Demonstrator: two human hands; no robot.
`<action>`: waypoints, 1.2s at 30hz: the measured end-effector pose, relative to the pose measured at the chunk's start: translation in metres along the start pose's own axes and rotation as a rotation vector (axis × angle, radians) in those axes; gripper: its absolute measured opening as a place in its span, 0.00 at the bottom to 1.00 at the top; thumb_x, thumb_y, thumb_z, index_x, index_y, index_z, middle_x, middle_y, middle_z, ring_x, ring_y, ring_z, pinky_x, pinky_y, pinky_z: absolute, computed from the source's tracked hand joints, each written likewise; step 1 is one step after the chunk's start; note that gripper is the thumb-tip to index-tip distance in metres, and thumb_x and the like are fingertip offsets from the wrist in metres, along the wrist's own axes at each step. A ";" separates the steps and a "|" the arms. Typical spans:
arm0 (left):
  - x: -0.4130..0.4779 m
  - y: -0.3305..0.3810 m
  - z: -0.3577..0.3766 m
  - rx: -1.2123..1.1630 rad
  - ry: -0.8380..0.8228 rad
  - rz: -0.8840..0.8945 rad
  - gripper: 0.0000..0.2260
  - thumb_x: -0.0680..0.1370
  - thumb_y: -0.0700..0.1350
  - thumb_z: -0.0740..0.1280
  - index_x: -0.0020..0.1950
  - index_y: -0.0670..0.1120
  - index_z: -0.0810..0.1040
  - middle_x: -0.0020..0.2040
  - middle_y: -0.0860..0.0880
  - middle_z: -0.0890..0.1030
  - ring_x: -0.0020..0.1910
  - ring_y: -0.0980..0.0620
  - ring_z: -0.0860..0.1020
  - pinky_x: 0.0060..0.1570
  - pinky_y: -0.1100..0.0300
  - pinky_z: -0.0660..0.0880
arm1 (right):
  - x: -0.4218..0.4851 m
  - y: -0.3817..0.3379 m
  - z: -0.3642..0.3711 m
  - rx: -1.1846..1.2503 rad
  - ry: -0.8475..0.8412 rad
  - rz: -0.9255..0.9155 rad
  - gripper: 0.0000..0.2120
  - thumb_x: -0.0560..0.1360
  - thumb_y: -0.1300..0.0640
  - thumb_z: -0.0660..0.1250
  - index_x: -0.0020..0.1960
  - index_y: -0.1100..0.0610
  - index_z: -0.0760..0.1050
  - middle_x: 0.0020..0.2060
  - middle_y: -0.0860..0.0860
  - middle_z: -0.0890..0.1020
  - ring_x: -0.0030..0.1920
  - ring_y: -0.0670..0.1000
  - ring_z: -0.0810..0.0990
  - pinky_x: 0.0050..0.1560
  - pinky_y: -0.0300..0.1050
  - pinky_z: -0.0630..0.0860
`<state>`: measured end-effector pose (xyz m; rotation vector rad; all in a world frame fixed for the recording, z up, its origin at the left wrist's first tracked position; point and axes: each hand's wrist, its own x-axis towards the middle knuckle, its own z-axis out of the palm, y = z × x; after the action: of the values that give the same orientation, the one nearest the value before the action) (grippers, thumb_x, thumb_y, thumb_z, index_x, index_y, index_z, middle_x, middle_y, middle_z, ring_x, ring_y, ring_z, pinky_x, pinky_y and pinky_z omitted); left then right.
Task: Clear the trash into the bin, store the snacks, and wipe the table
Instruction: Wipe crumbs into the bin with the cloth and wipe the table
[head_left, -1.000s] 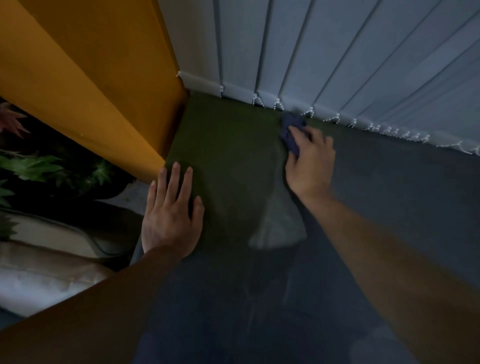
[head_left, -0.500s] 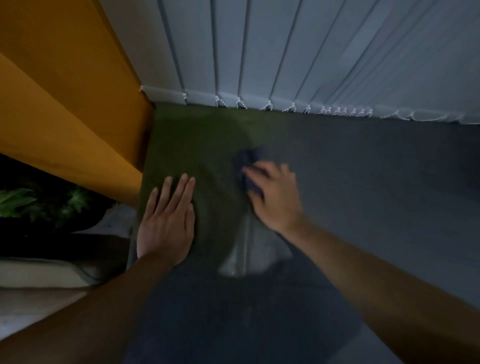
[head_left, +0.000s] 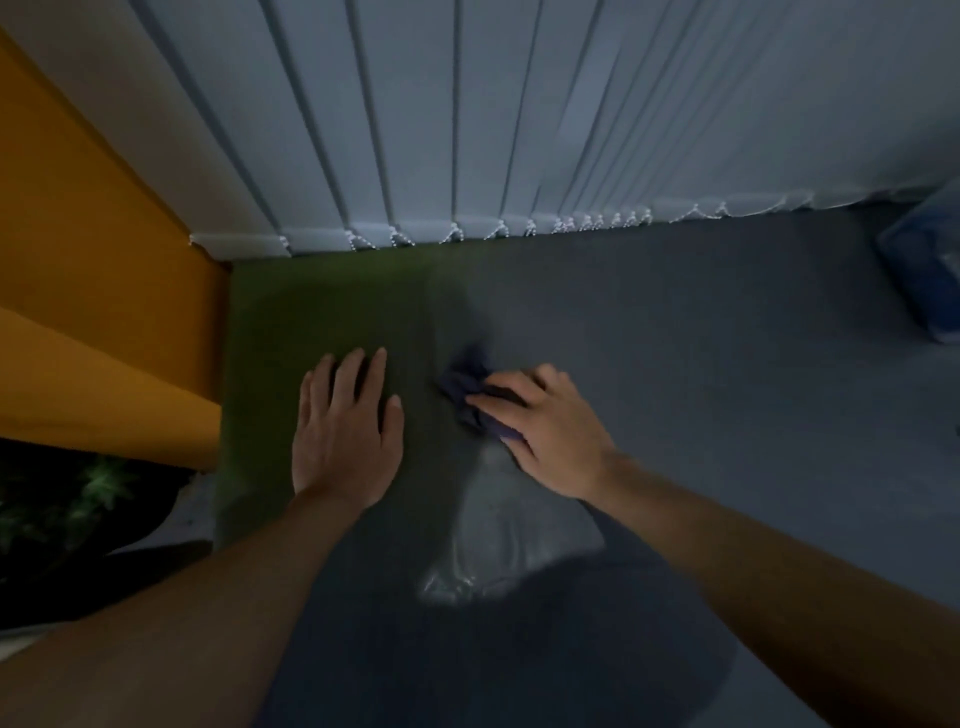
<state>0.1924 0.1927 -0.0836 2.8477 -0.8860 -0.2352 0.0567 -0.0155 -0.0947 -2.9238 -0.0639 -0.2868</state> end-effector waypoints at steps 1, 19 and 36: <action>0.008 0.007 0.002 -0.018 -0.005 0.014 0.26 0.83 0.54 0.51 0.80 0.48 0.60 0.78 0.45 0.63 0.77 0.39 0.57 0.77 0.44 0.54 | 0.000 0.013 -0.002 -0.032 0.006 0.023 0.21 0.74 0.56 0.69 0.66 0.48 0.76 0.63 0.50 0.77 0.51 0.58 0.73 0.48 0.52 0.70; 0.051 0.056 0.027 0.097 -0.002 -0.077 0.30 0.81 0.59 0.44 0.82 0.52 0.47 0.82 0.50 0.49 0.80 0.38 0.45 0.77 0.40 0.47 | 0.066 0.103 -0.006 -0.112 0.188 0.798 0.22 0.73 0.58 0.65 0.66 0.49 0.76 0.65 0.51 0.76 0.58 0.62 0.72 0.53 0.52 0.68; 0.054 0.056 0.027 0.145 -0.023 -0.062 0.30 0.81 0.59 0.45 0.82 0.50 0.48 0.82 0.48 0.50 0.80 0.36 0.48 0.77 0.39 0.50 | 0.099 0.061 0.010 0.019 0.233 0.588 0.18 0.74 0.55 0.63 0.61 0.47 0.80 0.62 0.45 0.79 0.54 0.58 0.73 0.48 0.49 0.66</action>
<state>0.2000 0.1139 -0.1051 3.0155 -0.8535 -0.2195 0.1596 -0.0706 -0.0962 -2.7069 0.8006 -0.5093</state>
